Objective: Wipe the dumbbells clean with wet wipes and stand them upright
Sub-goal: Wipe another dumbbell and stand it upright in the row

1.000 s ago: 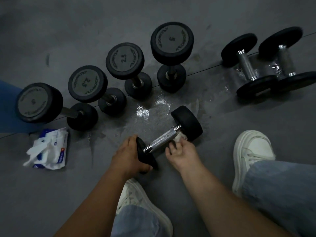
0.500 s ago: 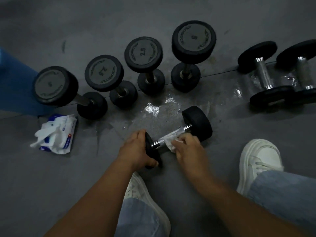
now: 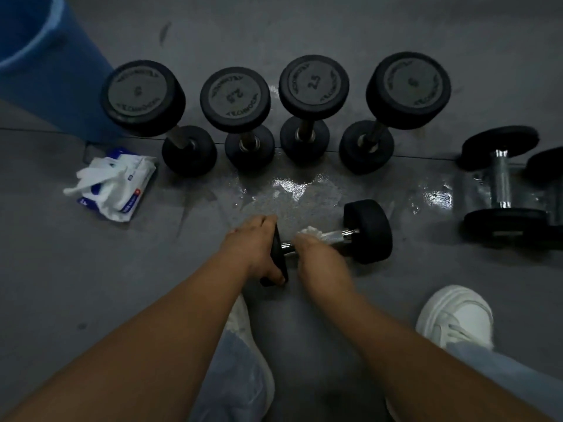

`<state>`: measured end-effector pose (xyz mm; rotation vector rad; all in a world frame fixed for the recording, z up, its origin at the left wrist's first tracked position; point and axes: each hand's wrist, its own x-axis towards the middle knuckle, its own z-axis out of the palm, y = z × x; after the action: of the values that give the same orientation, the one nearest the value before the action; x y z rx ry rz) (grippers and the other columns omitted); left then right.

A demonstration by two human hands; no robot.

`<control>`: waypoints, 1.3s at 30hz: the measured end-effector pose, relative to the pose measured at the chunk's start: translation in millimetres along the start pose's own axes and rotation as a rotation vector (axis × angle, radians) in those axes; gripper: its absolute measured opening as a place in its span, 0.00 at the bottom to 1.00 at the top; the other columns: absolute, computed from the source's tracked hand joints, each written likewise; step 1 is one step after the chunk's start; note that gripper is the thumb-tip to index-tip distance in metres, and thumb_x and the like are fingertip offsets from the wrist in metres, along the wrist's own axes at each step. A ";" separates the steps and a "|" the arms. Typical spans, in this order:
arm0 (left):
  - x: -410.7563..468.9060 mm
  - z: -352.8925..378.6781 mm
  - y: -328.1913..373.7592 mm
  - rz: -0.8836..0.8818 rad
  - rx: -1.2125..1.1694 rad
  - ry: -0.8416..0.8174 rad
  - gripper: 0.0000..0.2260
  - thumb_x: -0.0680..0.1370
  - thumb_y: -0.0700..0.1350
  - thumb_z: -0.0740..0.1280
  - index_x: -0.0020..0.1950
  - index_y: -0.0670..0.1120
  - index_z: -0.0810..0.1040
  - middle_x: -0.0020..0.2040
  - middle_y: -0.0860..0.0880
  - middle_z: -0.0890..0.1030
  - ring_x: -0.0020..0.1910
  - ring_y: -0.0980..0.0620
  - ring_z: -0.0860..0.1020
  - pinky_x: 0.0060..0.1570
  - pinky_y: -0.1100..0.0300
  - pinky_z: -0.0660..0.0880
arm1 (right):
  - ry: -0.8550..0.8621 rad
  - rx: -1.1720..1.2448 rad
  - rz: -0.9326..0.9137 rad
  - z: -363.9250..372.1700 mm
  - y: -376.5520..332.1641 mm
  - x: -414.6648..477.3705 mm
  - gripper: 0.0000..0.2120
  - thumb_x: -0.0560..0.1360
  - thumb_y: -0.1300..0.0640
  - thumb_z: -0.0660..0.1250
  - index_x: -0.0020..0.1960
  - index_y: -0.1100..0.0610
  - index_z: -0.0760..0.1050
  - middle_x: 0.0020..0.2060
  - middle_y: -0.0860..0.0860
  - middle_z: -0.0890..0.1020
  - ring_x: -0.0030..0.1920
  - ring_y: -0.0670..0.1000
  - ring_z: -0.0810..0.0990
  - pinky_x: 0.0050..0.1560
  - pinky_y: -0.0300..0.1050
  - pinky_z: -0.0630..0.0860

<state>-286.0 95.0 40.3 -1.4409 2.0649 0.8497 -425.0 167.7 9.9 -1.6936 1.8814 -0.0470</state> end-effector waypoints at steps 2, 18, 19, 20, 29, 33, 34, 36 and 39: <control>-0.3 0.7 0.0 0.002 0.005 0.006 0.57 0.57 0.60 0.81 0.78 0.49 0.53 0.73 0.49 0.64 0.70 0.45 0.67 0.66 0.51 0.68 | 0.079 0.038 0.122 -8.8 14.1 9.0 0.08 0.76 0.62 0.57 0.50 0.54 0.74 0.53 0.55 0.77 0.48 0.59 0.80 0.44 0.48 0.74; 3.8 -3.9 -1.1 0.000 0.004 -0.017 0.58 0.57 0.60 0.81 0.78 0.49 0.53 0.73 0.49 0.64 0.71 0.45 0.67 0.67 0.49 0.68 | 0.063 0.138 0.087 -26.0 9.3 29.3 0.05 0.76 0.54 0.62 0.49 0.55 0.73 0.43 0.58 0.81 0.46 0.59 0.79 0.42 0.47 0.73; 4.4 -4.8 -1.6 0.000 0.007 -0.023 0.58 0.57 0.60 0.81 0.79 0.49 0.53 0.73 0.49 0.64 0.71 0.45 0.67 0.67 0.49 0.68 | 0.126 0.128 0.098 -28.0 14.9 33.0 0.05 0.76 0.54 0.62 0.48 0.55 0.74 0.43 0.57 0.81 0.46 0.59 0.79 0.41 0.47 0.72; 4.7 -5.7 -2.0 -0.002 0.006 -0.032 0.58 0.57 0.60 0.81 0.79 0.50 0.52 0.74 0.49 0.64 0.71 0.45 0.67 0.67 0.49 0.68 | 0.166 0.093 0.122 -30.6 18.3 34.6 0.06 0.76 0.54 0.61 0.49 0.55 0.75 0.44 0.57 0.80 0.47 0.59 0.78 0.40 0.46 0.71; 6.2 -5.8 -2.6 -0.005 -0.004 -0.037 0.59 0.58 0.60 0.81 0.80 0.50 0.50 0.75 0.49 0.62 0.72 0.45 0.66 0.67 0.50 0.68 | 0.216 0.279 0.021 -31.4 20.2 14.3 0.07 0.77 0.57 0.63 0.52 0.56 0.77 0.45 0.55 0.82 0.47 0.58 0.80 0.48 0.47 0.74; 3.9 -7.8 -1.7 0.006 -0.004 -0.039 0.60 0.58 0.60 0.82 0.80 0.49 0.49 0.76 0.49 0.60 0.73 0.45 0.64 0.69 0.50 0.66 | -0.021 0.256 0.084 -27.7 15.5 20.1 0.08 0.78 0.58 0.62 0.55 0.58 0.72 0.45 0.59 0.81 0.47 0.59 0.79 0.45 0.46 0.73; 3.5 -7.8 -1.6 0.008 -0.014 -0.040 0.60 0.58 0.59 0.82 0.80 0.49 0.49 0.77 0.48 0.60 0.74 0.45 0.63 0.70 0.51 0.65 | -0.024 0.246 0.062 -26.6 16.1 22.0 0.05 0.77 0.57 0.64 0.51 0.57 0.75 0.44 0.57 0.81 0.47 0.58 0.79 0.43 0.43 0.70; 3.2 -8.1 -3.1 0.017 -0.039 -0.037 0.60 0.58 0.59 0.82 0.80 0.49 0.50 0.77 0.48 0.60 0.75 0.46 0.62 0.71 0.53 0.65 | 0.081 0.313 0.105 -24.4 24.5 26.6 0.04 0.74 0.58 0.68 0.45 0.58 0.79 0.44 0.57 0.81 0.46 0.56 0.79 0.42 0.40 0.66; 4.8 -8.8 -4.5 0.032 -0.049 -0.040 0.58 0.58 0.58 0.82 0.79 0.49 0.52 0.76 0.48 0.61 0.75 0.47 0.62 0.71 0.52 0.65 | 0.224 0.338 0.198 -17.1 29.2 23.6 0.04 0.73 0.59 0.71 0.43 0.60 0.82 0.46 0.57 0.76 0.46 0.55 0.77 0.45 0.37 0.65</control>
<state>-283.7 84.5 42.2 -1.4082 2.0552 0.9406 -458.8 145.3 2.5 -1.3120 2.0577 -0.4660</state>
